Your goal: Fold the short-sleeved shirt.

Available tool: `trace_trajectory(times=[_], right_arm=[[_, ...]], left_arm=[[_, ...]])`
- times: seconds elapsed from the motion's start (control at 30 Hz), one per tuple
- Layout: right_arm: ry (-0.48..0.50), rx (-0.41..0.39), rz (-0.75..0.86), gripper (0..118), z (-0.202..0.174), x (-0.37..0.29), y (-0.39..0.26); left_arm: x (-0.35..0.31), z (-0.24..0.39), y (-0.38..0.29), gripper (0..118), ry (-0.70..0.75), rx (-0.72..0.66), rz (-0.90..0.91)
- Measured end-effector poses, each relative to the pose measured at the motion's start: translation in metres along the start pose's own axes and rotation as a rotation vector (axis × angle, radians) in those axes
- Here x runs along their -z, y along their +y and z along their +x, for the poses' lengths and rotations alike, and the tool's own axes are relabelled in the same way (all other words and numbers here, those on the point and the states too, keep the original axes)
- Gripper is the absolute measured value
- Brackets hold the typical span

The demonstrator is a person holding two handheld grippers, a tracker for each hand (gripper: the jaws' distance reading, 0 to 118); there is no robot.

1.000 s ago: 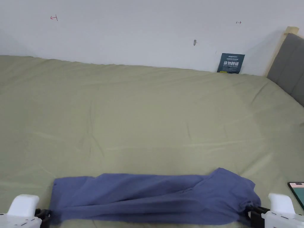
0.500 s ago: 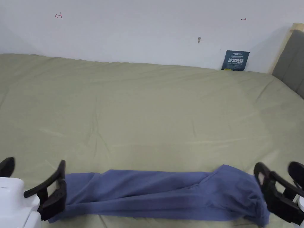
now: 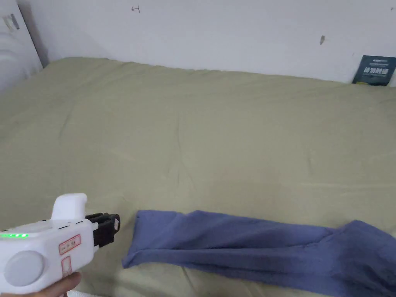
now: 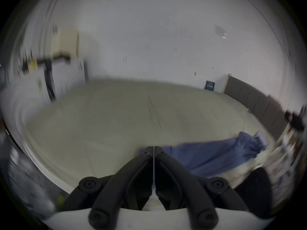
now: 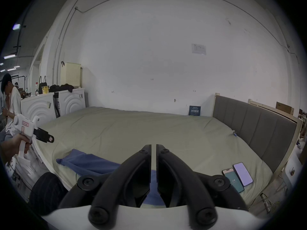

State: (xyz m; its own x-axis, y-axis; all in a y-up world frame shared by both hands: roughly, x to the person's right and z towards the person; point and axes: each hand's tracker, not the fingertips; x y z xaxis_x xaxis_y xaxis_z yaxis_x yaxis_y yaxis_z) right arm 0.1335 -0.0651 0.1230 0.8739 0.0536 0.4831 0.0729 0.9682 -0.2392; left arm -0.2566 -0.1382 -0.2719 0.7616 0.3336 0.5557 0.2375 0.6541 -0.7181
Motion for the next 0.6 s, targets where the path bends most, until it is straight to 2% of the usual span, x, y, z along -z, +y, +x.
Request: trace_trajectory(times=[0.03, 0.07, 0.1, 0.13, 0.2, 0.27, 0.37, 0.43, 0.5, 0.57, 0.6], right_arm=[[0.001, 0.001, -0.013, 8, -0.001, 0.002, -0.002], [0.002, 0.001, -0.02, 8, -0.002, 0.003, -0.003], [-0.001, 0.002, -0.031, 8, -0.003, 0.006, -0.003], [-0.004, 0.003, -0.041, 8, -0.004, 0.008, -0.004], [-0.006, 0.011, -0.052, 8, -0.005, 0.013, -0.004], [-0.007, 0.013, -0.058, 8, -0.007, 0.017, -0.002], [-0.009, 0.014, -0.07, 8, -0.008, 0.026, 0.001], [-0.007, 0.026, -0.076, 8, -0.007, 0.032, 0.002], [0.0, 0.034, -0.082, 8, -0.007, 0.039, 0.003], [0.006, 0.041, -0.082, 8, -0.01, 0.044, 0.003], [0.012, 0.045, -0.085, 8, -0.011, 0.047, 0.003]], left_arm=[[0.008, -0.007, -0.002, 13, -0.018, 0.029, -0.007], [0.015, -0.013, -0.002, 42, -0.029, 0.03, -0.019], [0.024, -0.025, -0.002, 98, -0.077, -0.016, -0.053], [0.035, -0.037, -0.001, 112, -0.135, -0.09, -0.098], [0.049, -0.064, -0.001, 112, -0.291, -0.241, -0.104], [0.067, -0.077, -0.004, 112, -0.382, -0.377, -0.154], [0.115, -0.097, -0.014, 112, -0.408, -0.46, -0.205], [0.13, -0.11, -0.017, 112, -0.589, -0.511, -0.154], [0.142, -0.115, -0.016, 112, -0.751, -0.622, -0.158], [0.156, -0.114, -0.017, 111, -0.787, -0.66, -0.171], [0.163, -0.115, -0.018, 100, -0.809, -0.682, -0.182]])
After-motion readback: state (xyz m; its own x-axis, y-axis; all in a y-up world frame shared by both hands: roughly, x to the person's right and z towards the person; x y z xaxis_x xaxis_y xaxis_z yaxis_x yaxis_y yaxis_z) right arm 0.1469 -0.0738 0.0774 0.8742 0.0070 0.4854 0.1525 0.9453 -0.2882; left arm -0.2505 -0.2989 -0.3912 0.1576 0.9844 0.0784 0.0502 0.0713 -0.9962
